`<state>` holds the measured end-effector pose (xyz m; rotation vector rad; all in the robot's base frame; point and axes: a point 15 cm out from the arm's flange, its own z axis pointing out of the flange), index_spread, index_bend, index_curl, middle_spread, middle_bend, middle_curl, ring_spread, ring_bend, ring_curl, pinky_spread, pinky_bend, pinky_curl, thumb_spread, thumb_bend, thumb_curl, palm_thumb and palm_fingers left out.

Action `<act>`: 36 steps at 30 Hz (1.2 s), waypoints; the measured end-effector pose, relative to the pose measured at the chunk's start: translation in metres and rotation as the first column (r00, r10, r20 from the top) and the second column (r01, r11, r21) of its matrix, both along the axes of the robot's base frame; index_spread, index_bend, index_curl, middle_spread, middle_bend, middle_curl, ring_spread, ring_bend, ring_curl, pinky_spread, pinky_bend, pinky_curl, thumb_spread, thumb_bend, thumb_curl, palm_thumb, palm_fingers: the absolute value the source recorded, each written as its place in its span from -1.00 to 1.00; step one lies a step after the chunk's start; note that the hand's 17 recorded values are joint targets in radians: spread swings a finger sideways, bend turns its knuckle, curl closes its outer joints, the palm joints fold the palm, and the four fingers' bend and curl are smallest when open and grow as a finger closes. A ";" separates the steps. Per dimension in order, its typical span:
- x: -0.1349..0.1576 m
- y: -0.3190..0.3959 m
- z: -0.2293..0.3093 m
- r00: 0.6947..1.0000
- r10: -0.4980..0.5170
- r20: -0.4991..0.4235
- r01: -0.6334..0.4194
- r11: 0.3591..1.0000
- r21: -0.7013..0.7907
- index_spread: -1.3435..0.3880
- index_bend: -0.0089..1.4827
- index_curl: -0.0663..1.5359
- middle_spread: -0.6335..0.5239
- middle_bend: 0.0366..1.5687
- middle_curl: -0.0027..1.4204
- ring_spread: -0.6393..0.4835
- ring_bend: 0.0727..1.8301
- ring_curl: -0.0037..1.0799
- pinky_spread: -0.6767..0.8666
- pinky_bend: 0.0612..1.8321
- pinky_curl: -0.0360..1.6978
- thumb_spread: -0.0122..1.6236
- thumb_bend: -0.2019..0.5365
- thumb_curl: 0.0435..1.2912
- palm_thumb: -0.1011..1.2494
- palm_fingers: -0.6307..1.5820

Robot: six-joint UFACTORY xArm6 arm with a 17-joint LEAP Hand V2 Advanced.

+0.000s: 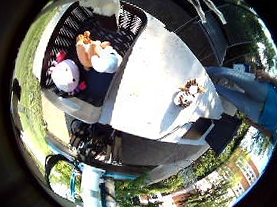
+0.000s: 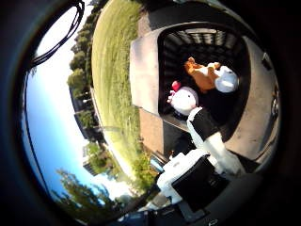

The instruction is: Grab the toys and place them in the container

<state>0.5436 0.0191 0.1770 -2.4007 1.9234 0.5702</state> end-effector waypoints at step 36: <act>-0.016 -0.300 -0.265 0.887 -0.440 0.141 0.462 0.850 -0.254 0.48 -0.83 -0.68 0.24 -0.75 -0.48 0.77 -0.28 -0.35 0.62 -0.02 -0.47 0.39 -0.51 -0.52 -0.05 -0.07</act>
